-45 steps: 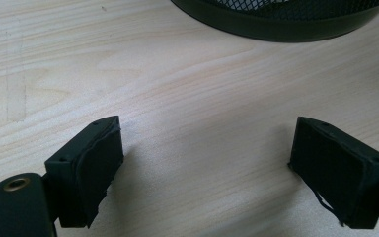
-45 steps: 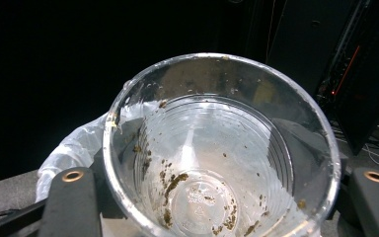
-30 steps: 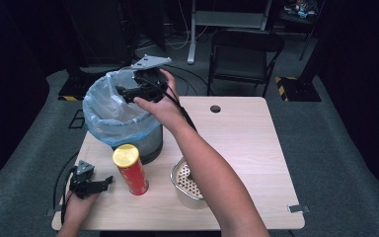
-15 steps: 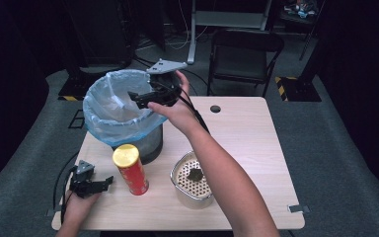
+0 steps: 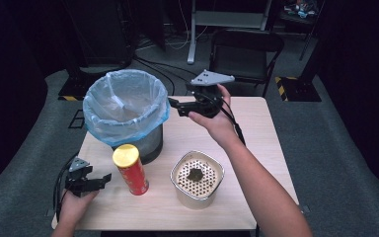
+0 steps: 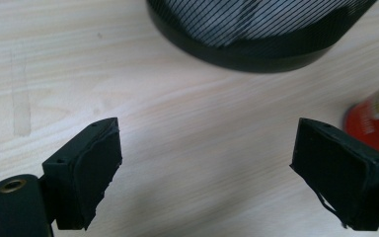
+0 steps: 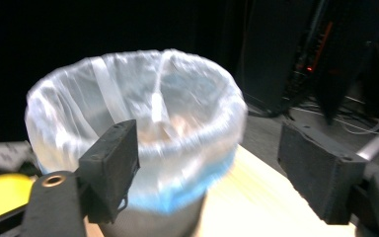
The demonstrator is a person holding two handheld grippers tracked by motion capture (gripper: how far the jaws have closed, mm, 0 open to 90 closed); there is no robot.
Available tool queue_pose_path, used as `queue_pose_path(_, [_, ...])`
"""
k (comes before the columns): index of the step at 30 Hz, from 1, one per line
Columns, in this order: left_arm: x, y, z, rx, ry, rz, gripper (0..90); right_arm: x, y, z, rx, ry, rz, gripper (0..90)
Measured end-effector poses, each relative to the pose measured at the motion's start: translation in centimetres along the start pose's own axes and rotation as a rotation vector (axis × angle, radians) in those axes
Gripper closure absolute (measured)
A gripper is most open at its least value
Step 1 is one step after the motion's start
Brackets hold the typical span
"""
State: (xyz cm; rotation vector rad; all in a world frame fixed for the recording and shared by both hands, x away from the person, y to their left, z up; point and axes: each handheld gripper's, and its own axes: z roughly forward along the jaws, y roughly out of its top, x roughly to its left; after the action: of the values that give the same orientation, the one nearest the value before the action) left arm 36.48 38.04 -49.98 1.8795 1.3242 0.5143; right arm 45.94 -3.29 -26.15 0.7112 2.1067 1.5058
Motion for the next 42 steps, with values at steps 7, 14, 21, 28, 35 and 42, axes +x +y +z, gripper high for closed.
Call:
queue_pose_path(7, [-1.1, 1.6, -1.5, 0.0, -0.04, 0.051, 11.2, -1.0, -2.6, -3.3, 0.012, -0.054, 0.0, 25.2])
queue_pose_path(14, [-2.5, 2.2, -2.5, 0.002, -0.076, 0.102, 11.2, -1.2, -4.4, -4.7, 0.031, -0.067, 0.019, 25.3])
queue_pose_path(21, [-3.9, 1.8, -4.1, -0.002, -0.15, 0.129, 11.2, -0.6, -6.1, -5.5, 0.024, -0.078, 0.015, 25.3])
queue_pose_path(28, [-5.7, 1.3, -5.2, -0.041, -0.213, 0.15, 11.2, -0.3, -7.7, -6.6, 0.041, -0.083, 0.036, 25.0])
queue_pose_path(35, [-7.4, 1.8, -4.5, -0.053, -0.29, 0.144, 11.2, -0.2, -9.7, -7.5, 0.072, -0.101, 0.029, 24.5])
queue_pose_path(42, [-8.7, 2.4, -2.3, -0.03, -0.303, 0.162, 11.2, -0.6, -11.1, -8.6, 0.065, -0.121, 0.045, 23.9])
